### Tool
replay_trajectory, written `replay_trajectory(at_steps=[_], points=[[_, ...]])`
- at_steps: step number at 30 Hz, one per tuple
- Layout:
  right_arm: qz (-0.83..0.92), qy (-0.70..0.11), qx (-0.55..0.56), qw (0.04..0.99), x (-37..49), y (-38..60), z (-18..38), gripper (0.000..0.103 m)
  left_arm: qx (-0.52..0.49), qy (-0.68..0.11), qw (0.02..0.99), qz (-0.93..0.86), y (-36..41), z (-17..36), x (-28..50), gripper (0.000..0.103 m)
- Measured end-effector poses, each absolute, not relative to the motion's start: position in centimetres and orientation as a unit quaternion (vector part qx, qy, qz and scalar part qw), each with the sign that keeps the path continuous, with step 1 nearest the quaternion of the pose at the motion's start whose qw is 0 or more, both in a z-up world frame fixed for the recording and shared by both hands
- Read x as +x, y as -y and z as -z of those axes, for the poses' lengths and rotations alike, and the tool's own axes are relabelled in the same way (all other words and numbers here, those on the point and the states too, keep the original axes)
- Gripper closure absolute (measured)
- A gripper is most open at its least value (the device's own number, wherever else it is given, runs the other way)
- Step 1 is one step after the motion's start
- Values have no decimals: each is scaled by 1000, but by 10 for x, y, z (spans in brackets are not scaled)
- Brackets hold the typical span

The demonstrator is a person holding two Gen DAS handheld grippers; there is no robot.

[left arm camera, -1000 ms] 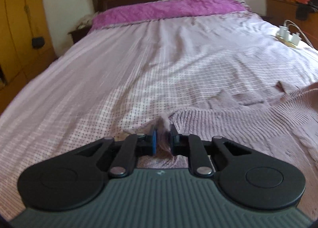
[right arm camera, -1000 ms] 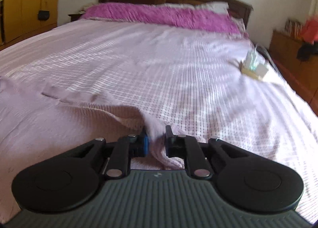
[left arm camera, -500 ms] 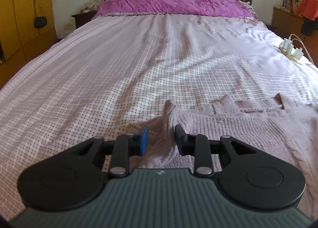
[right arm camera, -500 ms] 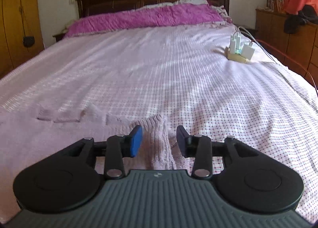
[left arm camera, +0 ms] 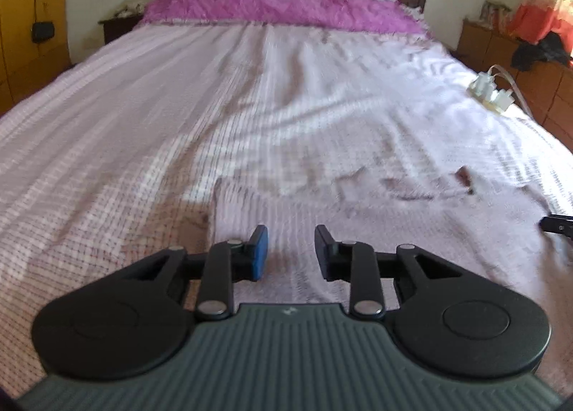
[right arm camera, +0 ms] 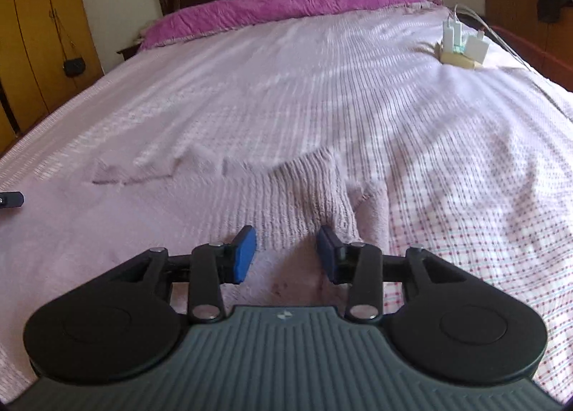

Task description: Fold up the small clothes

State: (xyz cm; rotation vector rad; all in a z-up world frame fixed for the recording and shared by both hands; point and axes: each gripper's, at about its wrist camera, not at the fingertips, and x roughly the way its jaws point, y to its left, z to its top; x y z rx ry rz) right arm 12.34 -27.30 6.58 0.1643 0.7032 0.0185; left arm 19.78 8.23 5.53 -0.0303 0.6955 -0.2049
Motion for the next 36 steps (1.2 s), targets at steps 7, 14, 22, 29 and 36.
replay_trajectory(at_steps=[7,14,22,29,36], points=[[-9,-340,95,936,123,278,-58,55,-37,-354,931,79,-97,-39,204,72],[2,-323,115,939,112,275,-75,54,8,-354,931,86,-94,-64,186,72],[-13,-295,131,947,72,265,-116,47,68,-324,937,110,-93,-121,159,72],[-17,-292,143,945,34,255,-144,42,94,-315,935,135,-92,-165,131,72],[-4,-304,171,937,1,255,-140,31,49,-354,923,144,-88,-149,112,71]])
